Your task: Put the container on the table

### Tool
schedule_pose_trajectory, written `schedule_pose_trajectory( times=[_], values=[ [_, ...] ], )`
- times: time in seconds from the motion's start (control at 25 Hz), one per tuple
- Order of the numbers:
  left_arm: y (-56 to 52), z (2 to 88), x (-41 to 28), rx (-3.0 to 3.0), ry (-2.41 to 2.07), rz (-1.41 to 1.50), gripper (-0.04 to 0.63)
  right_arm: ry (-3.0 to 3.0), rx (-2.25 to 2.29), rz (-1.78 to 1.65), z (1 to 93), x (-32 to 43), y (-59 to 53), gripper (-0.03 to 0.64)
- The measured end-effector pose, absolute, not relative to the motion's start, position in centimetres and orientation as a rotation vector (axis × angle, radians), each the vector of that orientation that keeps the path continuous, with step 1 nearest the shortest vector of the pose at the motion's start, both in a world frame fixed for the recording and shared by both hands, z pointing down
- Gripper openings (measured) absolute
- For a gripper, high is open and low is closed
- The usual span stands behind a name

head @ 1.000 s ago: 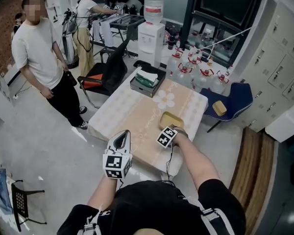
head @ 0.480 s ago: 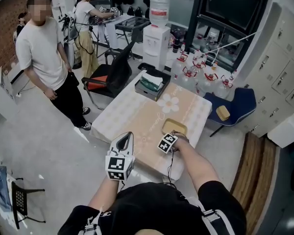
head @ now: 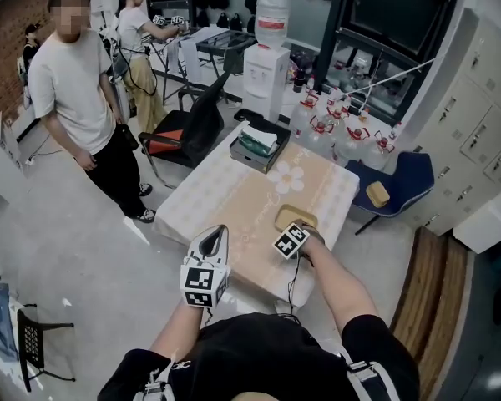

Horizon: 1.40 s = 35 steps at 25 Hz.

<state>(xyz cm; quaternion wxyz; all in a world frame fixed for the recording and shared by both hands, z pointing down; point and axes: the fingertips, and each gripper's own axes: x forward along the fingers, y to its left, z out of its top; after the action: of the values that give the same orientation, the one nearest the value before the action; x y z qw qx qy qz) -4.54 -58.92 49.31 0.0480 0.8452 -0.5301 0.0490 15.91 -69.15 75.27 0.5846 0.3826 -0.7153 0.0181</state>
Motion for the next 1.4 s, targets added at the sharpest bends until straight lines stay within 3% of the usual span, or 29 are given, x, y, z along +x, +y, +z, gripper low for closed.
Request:
schedule_pose_trajectory(
  times=[0.2,0.48,0.64,1.4],
  values=[
    [-59.0,49.2,-4.4,2.574,-1.616,0.14,0.012,-1.925,1.131,0.129,67.9,15.0,-68.9,0.134],
    [-58.8,48.5,-3.1,2.584,-1.596,0.144,0.012,-2.307,1.666,0.039,51.7,15.9,-66.6,0.014],
    [-58.5,47.9,-1.5,2.603,-1.58,0.134,0.012,-2.42,1.835,-0.019,46.8,17.1,-63.6,0.012],
    [-56.1,46.9,-2.1,2.611,-1.613,0.108,0.012,-2.522,1.876,-0.039,46.0,14.1,-56.7,0.011]
  ],
)
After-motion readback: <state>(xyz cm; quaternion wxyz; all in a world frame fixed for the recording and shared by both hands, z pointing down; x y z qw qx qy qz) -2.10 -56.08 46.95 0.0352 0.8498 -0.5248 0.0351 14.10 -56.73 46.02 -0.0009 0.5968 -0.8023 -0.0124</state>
